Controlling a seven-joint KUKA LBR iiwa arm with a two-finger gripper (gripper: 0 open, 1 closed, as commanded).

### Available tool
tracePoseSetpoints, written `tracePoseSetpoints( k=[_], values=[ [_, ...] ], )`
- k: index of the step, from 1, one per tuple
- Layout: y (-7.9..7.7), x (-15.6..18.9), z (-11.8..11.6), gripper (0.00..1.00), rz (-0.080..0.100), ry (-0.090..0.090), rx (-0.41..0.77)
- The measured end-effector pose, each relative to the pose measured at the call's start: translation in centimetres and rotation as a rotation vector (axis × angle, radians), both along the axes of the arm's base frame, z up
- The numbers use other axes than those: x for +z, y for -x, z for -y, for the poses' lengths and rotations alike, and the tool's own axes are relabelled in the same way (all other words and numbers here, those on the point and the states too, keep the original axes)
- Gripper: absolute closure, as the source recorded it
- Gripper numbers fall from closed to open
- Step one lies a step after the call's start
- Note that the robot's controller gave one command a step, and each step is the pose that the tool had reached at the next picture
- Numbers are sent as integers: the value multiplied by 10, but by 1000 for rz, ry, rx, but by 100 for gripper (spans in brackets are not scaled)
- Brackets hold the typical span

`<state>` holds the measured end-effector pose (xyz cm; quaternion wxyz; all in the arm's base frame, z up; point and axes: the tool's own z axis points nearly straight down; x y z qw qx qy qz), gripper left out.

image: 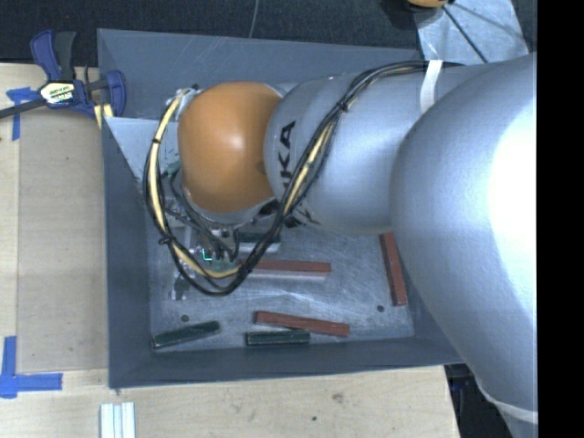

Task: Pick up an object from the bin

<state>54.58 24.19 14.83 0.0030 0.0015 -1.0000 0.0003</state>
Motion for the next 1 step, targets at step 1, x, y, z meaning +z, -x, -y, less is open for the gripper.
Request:
tracePoseSetpoints(
  k=[1],
  values=[
    [-2,5,1,0,8,-2,-4]
  ],
)
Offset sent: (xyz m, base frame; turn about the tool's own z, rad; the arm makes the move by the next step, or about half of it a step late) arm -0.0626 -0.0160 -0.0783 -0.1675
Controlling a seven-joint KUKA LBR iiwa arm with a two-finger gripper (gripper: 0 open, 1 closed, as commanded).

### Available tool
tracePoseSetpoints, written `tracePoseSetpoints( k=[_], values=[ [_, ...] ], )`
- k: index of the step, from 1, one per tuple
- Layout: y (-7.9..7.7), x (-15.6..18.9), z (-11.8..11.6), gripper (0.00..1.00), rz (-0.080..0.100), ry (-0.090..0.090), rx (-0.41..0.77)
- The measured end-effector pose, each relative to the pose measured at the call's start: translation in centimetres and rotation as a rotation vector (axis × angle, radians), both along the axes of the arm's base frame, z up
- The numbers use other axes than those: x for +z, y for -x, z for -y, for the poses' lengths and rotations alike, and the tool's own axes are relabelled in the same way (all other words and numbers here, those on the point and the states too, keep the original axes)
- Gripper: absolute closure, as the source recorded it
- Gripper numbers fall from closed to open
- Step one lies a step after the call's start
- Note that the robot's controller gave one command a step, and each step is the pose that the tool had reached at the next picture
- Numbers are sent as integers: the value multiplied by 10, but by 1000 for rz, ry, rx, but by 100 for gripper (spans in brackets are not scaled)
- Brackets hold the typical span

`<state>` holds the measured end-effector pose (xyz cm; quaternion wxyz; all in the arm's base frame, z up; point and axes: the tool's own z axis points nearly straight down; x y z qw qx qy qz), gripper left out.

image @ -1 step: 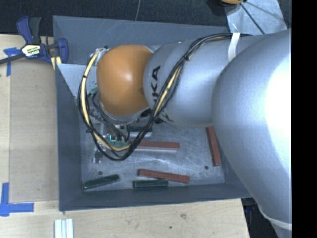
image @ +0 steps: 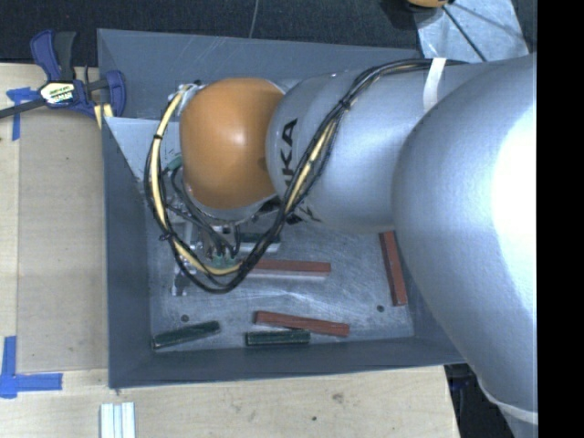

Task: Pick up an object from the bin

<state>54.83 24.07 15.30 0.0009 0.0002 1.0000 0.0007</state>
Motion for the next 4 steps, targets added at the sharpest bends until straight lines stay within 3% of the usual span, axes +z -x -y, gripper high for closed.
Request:
tracePoseSetpoints(
  k=[1,2,3,4],
  values=[
    [50,-64,12,0,2,0,134],
    [57,-61,7,0,11,-2,161],
    [64,-49,40,0,-3,3,241],
    [65,-80,54,0,0,0,-41]
  ],
)
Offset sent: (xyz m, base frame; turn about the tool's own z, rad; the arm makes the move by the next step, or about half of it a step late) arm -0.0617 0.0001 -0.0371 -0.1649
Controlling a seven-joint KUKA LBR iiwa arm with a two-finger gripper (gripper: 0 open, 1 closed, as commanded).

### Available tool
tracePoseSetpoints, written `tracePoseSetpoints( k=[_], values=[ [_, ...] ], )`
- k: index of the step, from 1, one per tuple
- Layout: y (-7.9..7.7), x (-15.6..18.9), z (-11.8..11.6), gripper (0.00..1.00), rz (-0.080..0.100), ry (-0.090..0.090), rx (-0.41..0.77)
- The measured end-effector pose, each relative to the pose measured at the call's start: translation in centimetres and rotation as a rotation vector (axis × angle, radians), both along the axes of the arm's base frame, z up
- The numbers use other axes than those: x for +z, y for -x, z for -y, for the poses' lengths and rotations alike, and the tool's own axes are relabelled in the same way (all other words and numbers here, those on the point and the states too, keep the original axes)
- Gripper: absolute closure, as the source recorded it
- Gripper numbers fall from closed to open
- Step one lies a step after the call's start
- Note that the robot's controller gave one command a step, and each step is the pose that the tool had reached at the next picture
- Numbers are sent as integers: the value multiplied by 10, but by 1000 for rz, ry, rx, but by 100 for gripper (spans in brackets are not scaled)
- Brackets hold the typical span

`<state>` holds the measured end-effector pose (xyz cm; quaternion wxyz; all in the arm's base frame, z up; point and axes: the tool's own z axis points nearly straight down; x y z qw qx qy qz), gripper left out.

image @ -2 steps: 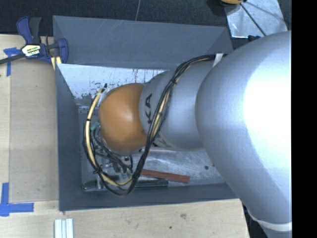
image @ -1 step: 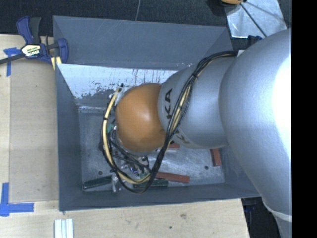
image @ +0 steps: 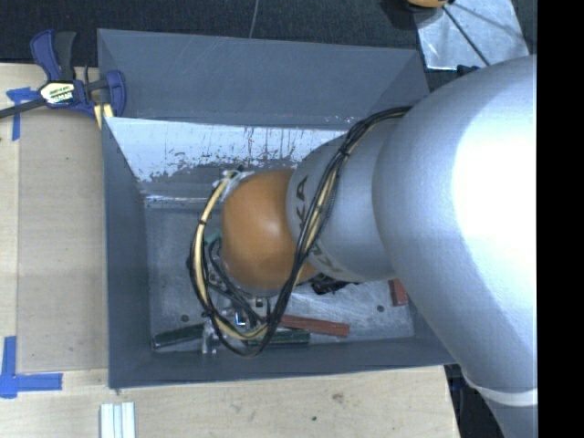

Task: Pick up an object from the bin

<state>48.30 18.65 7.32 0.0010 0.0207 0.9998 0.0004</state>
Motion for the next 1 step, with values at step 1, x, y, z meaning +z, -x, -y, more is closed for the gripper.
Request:
tracePoseSetpoints(
  k=[1],
  values=[
    [-12,2,-34,100,11,11,362]
  ],
)
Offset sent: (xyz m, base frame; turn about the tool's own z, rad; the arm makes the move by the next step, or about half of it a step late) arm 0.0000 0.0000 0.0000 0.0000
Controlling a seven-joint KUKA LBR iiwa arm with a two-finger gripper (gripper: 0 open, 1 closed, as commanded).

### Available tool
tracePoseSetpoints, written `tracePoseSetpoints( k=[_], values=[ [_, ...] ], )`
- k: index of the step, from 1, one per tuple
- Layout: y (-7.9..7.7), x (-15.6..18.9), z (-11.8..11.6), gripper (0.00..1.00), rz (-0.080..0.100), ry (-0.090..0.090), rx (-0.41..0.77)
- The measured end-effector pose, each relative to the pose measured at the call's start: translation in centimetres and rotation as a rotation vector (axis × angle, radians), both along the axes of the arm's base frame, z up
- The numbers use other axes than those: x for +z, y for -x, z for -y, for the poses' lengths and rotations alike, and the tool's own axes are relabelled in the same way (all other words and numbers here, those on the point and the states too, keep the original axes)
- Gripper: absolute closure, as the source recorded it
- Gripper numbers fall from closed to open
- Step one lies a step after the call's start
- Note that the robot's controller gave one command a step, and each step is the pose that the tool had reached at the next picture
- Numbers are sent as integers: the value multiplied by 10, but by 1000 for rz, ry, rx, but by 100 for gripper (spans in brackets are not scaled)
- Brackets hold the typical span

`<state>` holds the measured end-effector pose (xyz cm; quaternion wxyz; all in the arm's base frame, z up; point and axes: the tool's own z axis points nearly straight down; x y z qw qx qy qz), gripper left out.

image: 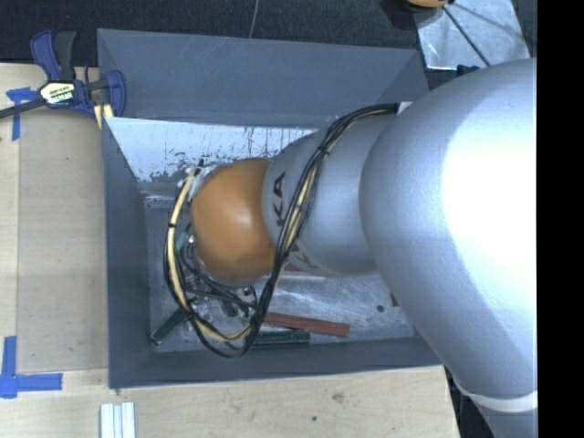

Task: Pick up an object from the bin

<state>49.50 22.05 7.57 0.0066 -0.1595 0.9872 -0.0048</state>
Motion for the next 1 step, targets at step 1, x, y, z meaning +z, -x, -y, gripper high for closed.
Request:
tracePoseSetpoints(
  k=[1],
  values=[
    [0,0,0,100,0,0,0]
  ],
)
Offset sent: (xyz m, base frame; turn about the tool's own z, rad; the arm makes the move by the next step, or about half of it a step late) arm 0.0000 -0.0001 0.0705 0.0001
